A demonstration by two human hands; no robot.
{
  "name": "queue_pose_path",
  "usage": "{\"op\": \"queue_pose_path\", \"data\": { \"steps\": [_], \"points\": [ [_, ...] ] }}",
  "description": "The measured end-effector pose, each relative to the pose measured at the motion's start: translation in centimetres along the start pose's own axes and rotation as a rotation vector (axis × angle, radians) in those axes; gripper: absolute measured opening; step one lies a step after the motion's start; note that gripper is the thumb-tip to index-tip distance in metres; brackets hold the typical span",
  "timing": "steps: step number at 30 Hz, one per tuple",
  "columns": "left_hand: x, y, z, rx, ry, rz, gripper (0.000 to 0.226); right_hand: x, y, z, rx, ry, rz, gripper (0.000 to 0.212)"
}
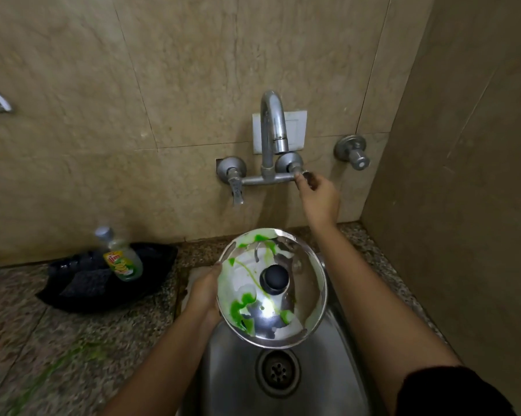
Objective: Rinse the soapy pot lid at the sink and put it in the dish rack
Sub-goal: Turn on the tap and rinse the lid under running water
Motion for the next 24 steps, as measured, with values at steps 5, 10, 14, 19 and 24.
{"op": "queue_pose_path", "data": {
  "steps": [5, 10, 14, 19, 24],
  "points": [
    [-1.1, 0.6, 0.5, -0.019, 0.014, -0.002, 0.031, 0.3, 0.0, 0.4, -0.043, 0.001, 0.070, 0.041],
    [-2.2, 1.3, 2.0, -0.027, -0.004, -0.027, 0.036, 0.1, -0.1, 0.0, 0.032, -0.036, 0.100, 0.036],
    [-2.0, 1.3, 1.9, -0.024, 0.018, -0.036, 0.033, -0.5, 0.0, -0.1, 0.220, -0.099, 0.139, 0.031],
    [-1.0, 1.3, 1.2, -0.042, 0.072, -0.012, 0.042, -6.8, 1.3, 0.0, -0.127, -0.308, -0.023, 0.050],
    [-1.6, 1.2, 2.3, 0.075, 0.082, -0.007, 0.029, -10.2, 1.7, 2.4, -0.721, -0.683, -0.280, 0.071]
  ]
}}
Point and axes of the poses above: each hand's wrist, its own x-axis towards the middle knuckle, its own z-axis out of the palm, y = z × x, the point moved 3 cm from there along x, towards the middle knuckle, and after that the axes turned 11 degrees about -x, right-handed, at the moved point
